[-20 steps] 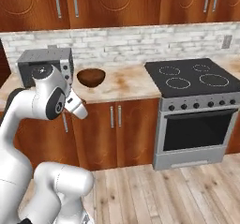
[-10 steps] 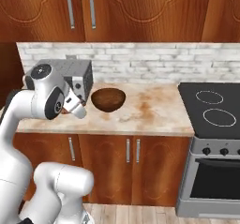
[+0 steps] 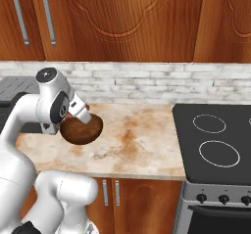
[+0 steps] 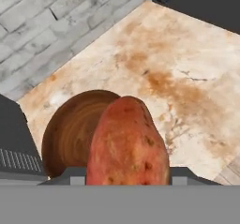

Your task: Take the sweet potato, fish, and eggplant from the freezer and place them in the bowl on the counter.

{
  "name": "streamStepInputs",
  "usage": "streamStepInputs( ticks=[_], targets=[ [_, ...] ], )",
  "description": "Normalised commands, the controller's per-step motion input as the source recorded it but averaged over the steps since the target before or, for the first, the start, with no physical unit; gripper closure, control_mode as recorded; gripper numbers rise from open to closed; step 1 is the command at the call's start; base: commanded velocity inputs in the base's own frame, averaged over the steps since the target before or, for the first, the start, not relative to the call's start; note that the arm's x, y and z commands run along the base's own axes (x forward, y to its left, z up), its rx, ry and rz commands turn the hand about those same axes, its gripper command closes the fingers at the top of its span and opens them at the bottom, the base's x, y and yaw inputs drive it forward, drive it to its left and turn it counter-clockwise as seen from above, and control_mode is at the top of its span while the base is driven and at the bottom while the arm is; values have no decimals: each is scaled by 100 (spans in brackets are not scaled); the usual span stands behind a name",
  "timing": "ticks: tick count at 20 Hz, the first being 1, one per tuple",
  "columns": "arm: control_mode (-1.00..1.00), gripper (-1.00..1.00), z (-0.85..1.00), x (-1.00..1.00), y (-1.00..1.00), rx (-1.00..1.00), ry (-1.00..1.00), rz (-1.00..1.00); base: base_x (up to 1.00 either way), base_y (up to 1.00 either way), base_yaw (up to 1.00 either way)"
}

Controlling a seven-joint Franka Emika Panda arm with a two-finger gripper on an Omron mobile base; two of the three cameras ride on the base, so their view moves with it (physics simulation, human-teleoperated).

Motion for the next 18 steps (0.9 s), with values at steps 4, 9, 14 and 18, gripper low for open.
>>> streamStepInputs(
  ticks=[4,9,14,18],
  targets=[
    [-100,100,-65,100,14,0,5,7,0,0,0],
    [-100,100,-71,100,21,-6,19,0,0,0,0],
    [-100,100,-19,45,27,0,7,4,0,0,0],
    [-100,100,-48,22,19,2,15,8,0,0,0]
  ],
)
